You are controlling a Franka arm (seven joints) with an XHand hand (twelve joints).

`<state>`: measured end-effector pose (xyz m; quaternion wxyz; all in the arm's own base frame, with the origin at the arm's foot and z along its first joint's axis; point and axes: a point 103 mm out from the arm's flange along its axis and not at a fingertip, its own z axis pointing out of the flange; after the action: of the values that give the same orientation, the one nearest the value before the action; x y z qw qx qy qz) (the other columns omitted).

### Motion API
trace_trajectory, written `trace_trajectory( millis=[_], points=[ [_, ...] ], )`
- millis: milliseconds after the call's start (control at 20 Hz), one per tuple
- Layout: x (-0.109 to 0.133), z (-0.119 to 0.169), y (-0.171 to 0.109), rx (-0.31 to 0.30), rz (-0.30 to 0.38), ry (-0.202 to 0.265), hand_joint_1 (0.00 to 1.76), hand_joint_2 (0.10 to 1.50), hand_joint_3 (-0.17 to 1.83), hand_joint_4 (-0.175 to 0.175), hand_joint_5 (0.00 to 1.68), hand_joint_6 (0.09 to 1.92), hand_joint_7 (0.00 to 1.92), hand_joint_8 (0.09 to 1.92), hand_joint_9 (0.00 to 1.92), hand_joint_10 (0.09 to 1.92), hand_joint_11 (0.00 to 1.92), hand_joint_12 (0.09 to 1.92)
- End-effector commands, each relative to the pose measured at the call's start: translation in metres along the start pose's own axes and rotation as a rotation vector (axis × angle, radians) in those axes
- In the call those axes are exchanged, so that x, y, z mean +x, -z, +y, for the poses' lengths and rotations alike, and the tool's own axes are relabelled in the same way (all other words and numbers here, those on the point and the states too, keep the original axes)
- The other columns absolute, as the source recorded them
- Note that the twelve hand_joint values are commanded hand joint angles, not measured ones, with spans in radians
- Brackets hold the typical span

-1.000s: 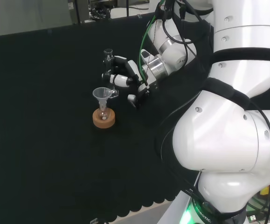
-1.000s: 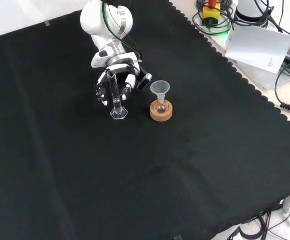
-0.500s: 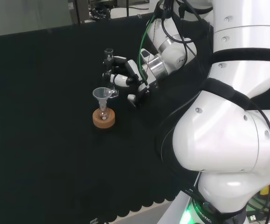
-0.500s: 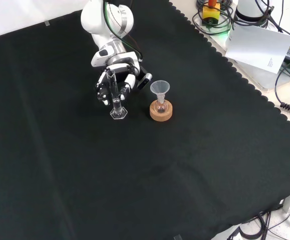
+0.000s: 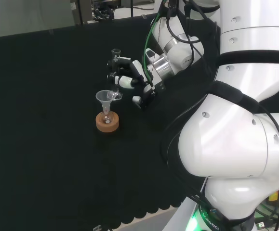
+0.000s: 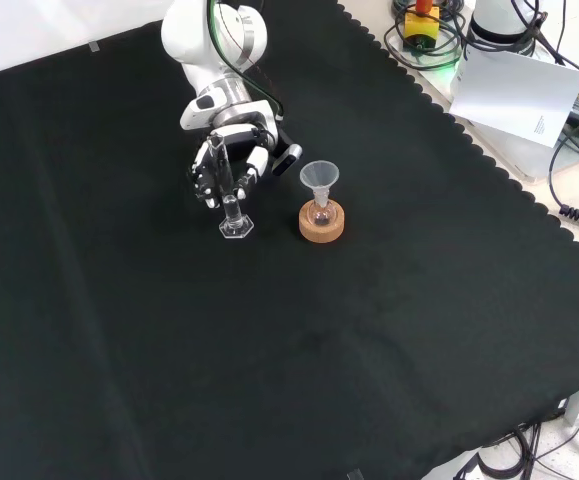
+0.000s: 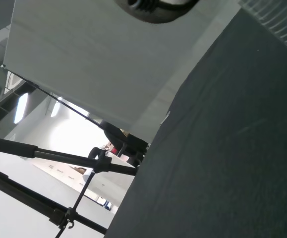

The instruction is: Pick up the graduated cylinder.

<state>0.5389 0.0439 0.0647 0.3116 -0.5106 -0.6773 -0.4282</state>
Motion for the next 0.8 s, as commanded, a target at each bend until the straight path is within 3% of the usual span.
trace_trajectory(
  millis=[50, 300, 400, 500, 800],
  points=[
    [0.0008, 0.0008, 0.0024, 0.013, -0.028, -0.002, 1.18, 0.97, 0.56, -0.034, 0.80, 0.63, 0.84, 0.69, 1.16, 0.25, 1.03, 0.89],
    [0.0058, 0.0036, 0.0054, 0.046, -0.105, 0.029, 1.19, 0.97, 0.56, -0.043, 0.86, 0.60, 0.89, 0.67, 1.19, 0.23, 1.05, 0.87],
    [0.0071, 0.0044, 0.0060, 0.062, -0.131, 0.039, 1.15, 1.08, 0.27, -0.129, 0.84, 1.00, 0.93, 0.64, 1.22, 0.21, 1.08, 0.86],
    [0.0077, 0.0043, 0.0068, 0.075, -0.142, 0.043, 1.13, 1.16, 0.09, -0.164, 0.83, 1.16, 0.96, 0.62, 1.25, 0.18, 1.09, 0.86],
    [0.0081, 0.0045, 0.0064, 0.096, -0.161, 0.041, 1.13, 1.18, 0.01, -0.175, 0.85, 1.20, 0.99, 0.61, 1.28, 0.17, 1.11, 0.86]
  ],
)
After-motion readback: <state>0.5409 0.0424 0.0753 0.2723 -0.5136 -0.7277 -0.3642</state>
